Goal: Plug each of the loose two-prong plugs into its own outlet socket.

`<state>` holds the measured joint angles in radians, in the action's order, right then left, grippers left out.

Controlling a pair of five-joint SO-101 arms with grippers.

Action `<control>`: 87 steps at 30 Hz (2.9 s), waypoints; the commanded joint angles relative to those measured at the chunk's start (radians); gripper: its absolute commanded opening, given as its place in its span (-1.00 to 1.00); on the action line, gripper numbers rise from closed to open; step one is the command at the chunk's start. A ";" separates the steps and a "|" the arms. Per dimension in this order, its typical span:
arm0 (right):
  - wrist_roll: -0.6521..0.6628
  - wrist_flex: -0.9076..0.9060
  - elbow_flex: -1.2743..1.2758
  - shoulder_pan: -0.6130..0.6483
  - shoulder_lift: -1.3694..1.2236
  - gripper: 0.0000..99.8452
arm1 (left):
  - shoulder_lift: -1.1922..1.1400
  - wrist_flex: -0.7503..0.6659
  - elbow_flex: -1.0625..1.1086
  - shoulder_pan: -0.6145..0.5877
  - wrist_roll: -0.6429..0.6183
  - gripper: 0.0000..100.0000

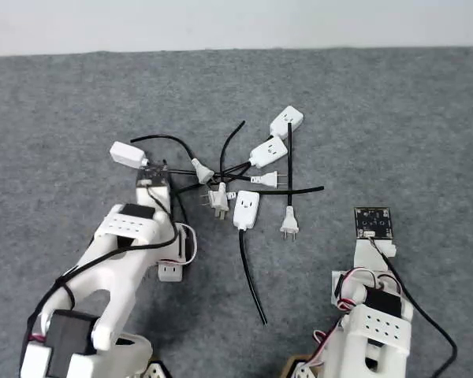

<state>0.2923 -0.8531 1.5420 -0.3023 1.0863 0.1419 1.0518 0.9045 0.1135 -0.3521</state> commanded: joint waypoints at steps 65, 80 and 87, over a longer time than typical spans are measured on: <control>-0.319 -0.061 -1.134 0.536 -1.233 -0.75 | 0.032 -0.245 -0.048 -0.631 0.428 -0.90; -0.321 -0.173 -1.280 0.538 -1.360 -0.98 | 0.029 -0.242 -0.022 -0.562 0.431 -0.90; -0.284 -0.285 -1.241 0.522 -1.125 -0.98 | 0.025 -0.157 -0.039 -0.523 0.445 -0.91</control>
<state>-0.0161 -1.0863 0.3023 0.2271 -0.2209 0.1619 0.8508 0.8999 -0.4327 0.0683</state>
